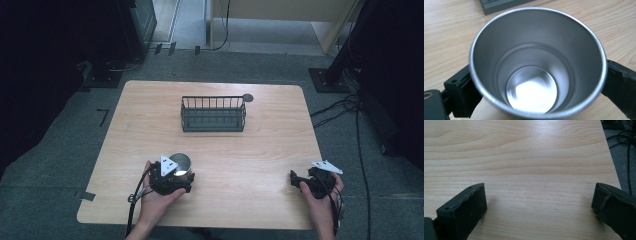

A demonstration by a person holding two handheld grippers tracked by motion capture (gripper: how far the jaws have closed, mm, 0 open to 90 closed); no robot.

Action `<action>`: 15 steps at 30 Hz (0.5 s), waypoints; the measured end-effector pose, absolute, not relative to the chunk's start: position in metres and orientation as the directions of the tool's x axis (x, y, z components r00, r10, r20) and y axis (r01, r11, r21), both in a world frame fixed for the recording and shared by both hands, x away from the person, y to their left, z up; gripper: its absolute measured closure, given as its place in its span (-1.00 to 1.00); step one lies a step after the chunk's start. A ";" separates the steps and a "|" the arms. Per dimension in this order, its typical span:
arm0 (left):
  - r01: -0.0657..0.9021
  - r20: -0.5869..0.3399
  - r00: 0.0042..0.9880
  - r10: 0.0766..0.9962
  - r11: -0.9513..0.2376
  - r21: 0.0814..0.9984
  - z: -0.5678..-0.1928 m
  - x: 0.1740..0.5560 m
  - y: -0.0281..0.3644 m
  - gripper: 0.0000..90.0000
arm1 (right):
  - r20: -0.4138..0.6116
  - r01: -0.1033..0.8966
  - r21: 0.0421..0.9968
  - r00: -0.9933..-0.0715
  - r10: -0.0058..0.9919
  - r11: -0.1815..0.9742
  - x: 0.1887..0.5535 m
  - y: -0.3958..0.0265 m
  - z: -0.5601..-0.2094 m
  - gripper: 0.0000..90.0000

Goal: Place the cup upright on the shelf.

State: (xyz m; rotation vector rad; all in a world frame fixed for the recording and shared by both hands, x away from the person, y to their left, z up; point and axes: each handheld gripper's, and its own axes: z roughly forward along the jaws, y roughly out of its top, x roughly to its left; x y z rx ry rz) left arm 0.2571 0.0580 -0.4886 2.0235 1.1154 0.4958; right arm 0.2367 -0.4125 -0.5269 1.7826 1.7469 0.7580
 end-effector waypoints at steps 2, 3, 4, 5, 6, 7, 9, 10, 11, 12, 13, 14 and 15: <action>0.545 -0.019 0.541 0.841 -0.333 0.770 -0.488 0.259 0.055 -0.90 | 0.030 0.704 0.710 0.009 1.000 -0.027 0.237 -0.412 -0.527 -1.00; 0.540 -0.009 0.540 0.842 -0.338 0.771 -0.487 0.261 0.054 -0.88 | 0.030 0.704 0.710 0.008 1.000 -0.027 0.237 -0.412 -0.527 -1.00; 0.540 -0.008 0.544 0.839 -0.343 0.769 -0.487 0.262 0.054 -0.86 | 0.030 0.704 0.710 0.009 1.000 -0.027 0.237 -0.412 -0.527 -1.00; 0.540 -0.008 0.544 0.839 -0.343 0.769 -0.487 0.262 0.054 -0.86 | 0.030 0.704 0.710 0.009 1.000 -0.027 0.237 -0.412 -0.527 -1.00; 0.539 -0.002 0.543 0.840 -0.347 0.767 -0.488 0.264 0.053 -0.84 | 0.030 0.704 0.710 0.009 1.000 -0.027 0.237 -0.412 -0.527 -1.00; 0.540 0.000 0.540 0.841 -0.346 0.767 -0.487 0.264 0.053 -0.82 | 0.030 0.704 0.710 0.009 1.000 -0.027 0.237 -0.412 -0.527 -1.00; 0.531 0.006 0.537 0.843 -0.344 0.774 -0.486 0.265 0.053 -0.66 | 0.030 0.704 0.710 0.009 1.000 -0.027 0.237 -0.412 -0.527 -1.00; 0.530 0.007 0.543 0.840 -0.349 0.773 -0.485 0.265 0.053 -0.63 | 0.029 0.704 0.710 0.008 1.000 -0.027 0.237 -0.412 -0.527 -1.00; 0.528 0.012 0.546 0.838 -0.355 0.772 -0.485 0.265 0.053 -0.63 | 0.030 0.704 0.710 0.008 1.000 -0.027 0.237 -0.412 -0.527 -1.00; 0.523 0.019 0.551 0.834 -0.363 0.771 -0.485 0.266 0.052 -0.62 | 0.030 0.704 0.710 0.009 1.000 -0.028 0.237 -0.412 -0.527 -1.00; 0.523 0.019 0.551 0.834 -0.363 0.771 -0.485 0.266 0.052 -0.61 | 0.030 0.704 0.710 0.009 1.000 -0.028 0.237 -0.412 -0.527 -1.00; 0.517 0.027 0.561 0.828 -0.375 0.769 -0.484 0.266 0.052 -0.61 | 0.030 0.704 0.710 0.009 1.000 -0.028 0.237 -0.412 -0.527 -1.00; 0.515 0.028 0.561 0.827 -0.375 0.771 -0.484 0.266 0.052 -0.59 | 0.030 0.704 0.710 0.009 1.000 -0.027 0.237 -0.412 -0.527 -1.00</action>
